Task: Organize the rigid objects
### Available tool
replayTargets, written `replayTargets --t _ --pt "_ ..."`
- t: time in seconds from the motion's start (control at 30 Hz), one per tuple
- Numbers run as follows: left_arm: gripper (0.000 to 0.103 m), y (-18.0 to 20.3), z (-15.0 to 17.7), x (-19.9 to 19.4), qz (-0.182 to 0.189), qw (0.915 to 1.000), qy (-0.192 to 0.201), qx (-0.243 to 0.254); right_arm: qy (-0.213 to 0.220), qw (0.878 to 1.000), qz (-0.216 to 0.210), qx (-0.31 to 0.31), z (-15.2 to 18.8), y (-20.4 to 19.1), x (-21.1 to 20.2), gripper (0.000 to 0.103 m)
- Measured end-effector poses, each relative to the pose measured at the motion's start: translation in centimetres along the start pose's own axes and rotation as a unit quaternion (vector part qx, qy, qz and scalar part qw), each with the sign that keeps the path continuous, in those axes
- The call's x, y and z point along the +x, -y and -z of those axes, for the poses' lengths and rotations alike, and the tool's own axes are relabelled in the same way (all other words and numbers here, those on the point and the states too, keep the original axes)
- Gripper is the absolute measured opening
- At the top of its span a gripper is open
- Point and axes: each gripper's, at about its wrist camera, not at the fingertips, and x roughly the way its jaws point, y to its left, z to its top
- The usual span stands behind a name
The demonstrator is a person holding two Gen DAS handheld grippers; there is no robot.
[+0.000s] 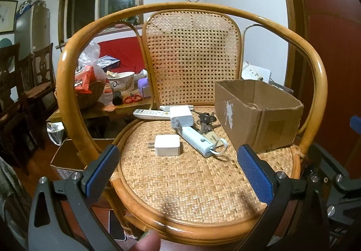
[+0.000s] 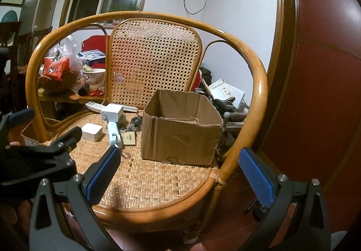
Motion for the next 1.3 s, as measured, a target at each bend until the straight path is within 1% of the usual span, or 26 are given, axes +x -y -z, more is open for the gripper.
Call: replayTargets --t 0.1,0.17,0.2,0.27,0.33,0.4,0.43,0.47,0.53,0.57,0.6,0.63,0.7,0.77,0.8,0.9,0.97,1.07,1.1,1.13,1.17,1.2,1.3 --pt "0.103 -0.3 -0.2 -0.2 -0.017 0.9998 0.006 0.000 0.000 1.000 0.005 0.005 -0.3 0.0 0.0 0.103" --pt "0.103 -0.7 -0.3 0.0 -0.031 0.9995 -0.002 -0.001 -0.010 1.000 0.008 0.004 -0.7 0.2 0.1 0.103" --pt "0.103 -0.9 -0.5 0.2 -0.029 0.9995 -0.016 0.000 -0.011 1.000 0.010 0.005 -0.9 0.4 0.2 0.103" --pt "0.103 -1.2 -1.1 0.6 -0.018 0.9994 -0.028 0.001 -0.011 1.000 0.006 0.016 -1.5 1.1 0.3 0.103" --pt "0.103 -1.5 -1.9 1.0 -0.021 0.9993 -0.030 0.007 -0.020 0.999 -0.002 0.028 -2.2 2.0 1.0 0.103" --pt "0.103 -1.9 -3.2 1.2 -0.019 0.9996 -0.019 0.012 -0.037 0.998 -0.003 0.043 -3.1 3.0 2.2 0.103" --pt "0.103 -2.1 -3.8 1.4 -0.015 0.9997 -0.013 0.012 -0.042 0.998 -0.005 0.049 -3.4 3.3 2.7 0.103" --pt "0.103 -2.3 -4.5 1.5 -0.003 0.9999 -0.005 0.012 -0.053 0.997 -0.006 0.054 -3.9 3.8 3.6 0.103" --pt "0.103 -3.0 -5.9 1.9 0.047 0.9985 0.028 0.009 -0.059 0.997 -0.009 0.053 -4.7 4.1 4.8 0.103" --pt "0.103 -3.2 -6.4 2.0 0.062 0.9971 0.043 0.010 -0.056 0.997 -0.010 0.044 -5.3 4.0 5.7 0.103" --pt "0.103 -3.3 -7.1 2.4 0.072 0.9957 0.054 0.021 -0.055 0.998 -0.011 0.033 -5.8 3.8 6.4 0.103" --pt "0.103 -3.1 -7.7 2.9 0.070 0.9957 0.048 0.037 -0.054 0.998 -0.011 0.017 -6.3 3.4 7.2 0.103" --pt "0.103 -2.7 -9.1 4.7 0.054 0.9950 0.026 0.079 -0.059 0.998 -0.017 -0.001 -7.0 2.8 8.7 0.103" --pt "0.103 -2.6 -10.3 6.3 0.060 0.9935 0.014 0.096 -0.066 0.997 -0.031 -0.011 -7.7 2.3 10.7 0.103" --pt "0.103 -2.8 -11.0 7.4 0.063 0.9926 0.007 0.103 -0.070 0.997 -0.030 -0.015 -8.1 2.2 11.5 0.103" --pt "0.103 -3.4 -12.3 10.2 0.038 0.9912 -0.004 0.127 -0.081 0.996 -0.031 -0.027 -8.5 2.2 14.0 0.103" --pt "0.103 -3.8 -12.6 12.1 0.031 0.9897 -0.016 0.139 -0.088 0.995 -0.028 -0.028 -8.5 2.6 15.5 0.103" --pt "0.103 -3.9 -12.5 15.0 0.033 0.9876 -0.038 0.149 -0.108 0.994 -0.022 -0.011 -7.7 3.5 17.9 0.103" --pt "0.103 -3.9 -12.3 16.5 0.037 0.9866 -0.055 0.149 -0.120 0.993 -0.018 -0.003 -7.4 3.7 18.6 0.103" --pt "0.103 -3.7 -12.2 17.4 0.039 0.9859 -0.066 0.149 -0.114 0.993 -0.006 -0.018 -7.3 3.4 18.8 0.103" --pt "0.103 -3.6 -12.0 18.6 0.040 0.9852 -0.078 0.147 -0.116 0.993 -0.006 -0.033 -7.1 3.0 19.2 0.103" --pt "0.103 -3.4 -11.7 19.6 0.043 0.9842 -0.087 0.148 -0.123 0.992 -0.015 -0.035 -7.0 3.0 19.6 0.103" --pt "0.103 -2.2 -11.1 22.7 0.063 0.9770 -0.116 0.168 -0.155 0.988 -0.021 -0.007 -6.7 3.6 21.1 0.103"
